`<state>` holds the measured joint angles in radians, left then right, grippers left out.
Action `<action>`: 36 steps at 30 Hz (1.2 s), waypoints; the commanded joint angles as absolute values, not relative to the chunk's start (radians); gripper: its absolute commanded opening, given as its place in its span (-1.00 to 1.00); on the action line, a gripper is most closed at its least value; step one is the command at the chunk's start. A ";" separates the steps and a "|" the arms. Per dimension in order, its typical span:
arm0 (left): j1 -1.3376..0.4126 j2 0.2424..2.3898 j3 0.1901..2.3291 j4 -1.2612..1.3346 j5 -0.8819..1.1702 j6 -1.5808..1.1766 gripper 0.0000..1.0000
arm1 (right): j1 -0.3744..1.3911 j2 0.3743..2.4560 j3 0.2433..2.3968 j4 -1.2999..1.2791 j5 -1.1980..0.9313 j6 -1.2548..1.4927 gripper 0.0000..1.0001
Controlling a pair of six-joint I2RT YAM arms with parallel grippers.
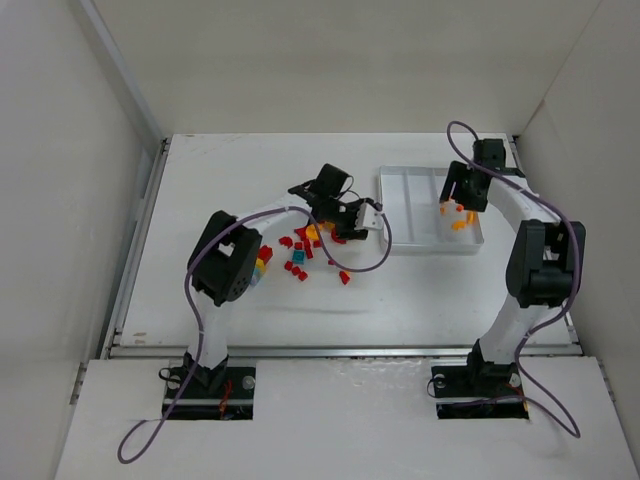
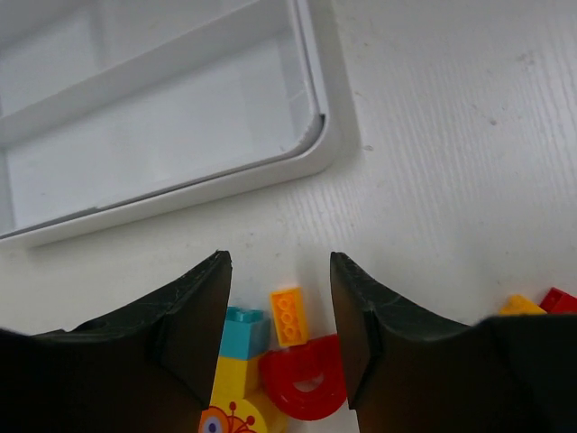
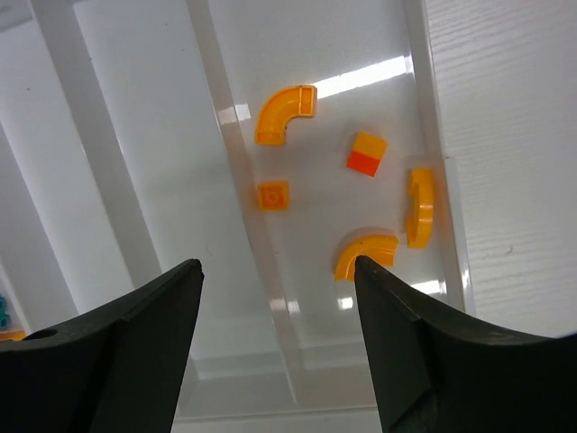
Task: Sort the legos into containers by color
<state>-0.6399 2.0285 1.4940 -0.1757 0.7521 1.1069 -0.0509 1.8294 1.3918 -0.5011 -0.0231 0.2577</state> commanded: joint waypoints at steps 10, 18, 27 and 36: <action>-0.644 2.092 1.624 -0.439 0.784 1.267 -0.14 | -0.046 1.740 1.381 -0.483 -0.047 0.238 0.48; -0.644 2.138 1.706 -0.503 0.686 1.270 -0.16 | -0.046 1.721 1.381 -0.471 -0.048 0.238 0.48; -0.655 2.206 1.819 -0.657 0.537 1.347 -0.16 | -0.046 1.703 1.359 -0.460 -0.038 0.229 0.48; -0.673 2.258 1.874 -0.690 0.463 1.379 -0.18 | -0.046 1.703 1.350 -0.460 -0.029 0.229 0.48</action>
<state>-0.6670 2.2292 1.8160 -0.6380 0.4919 1.3609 -0.0509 1.7458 1.3582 -0.4969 -0.0372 0.2390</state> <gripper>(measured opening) 0.410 0.737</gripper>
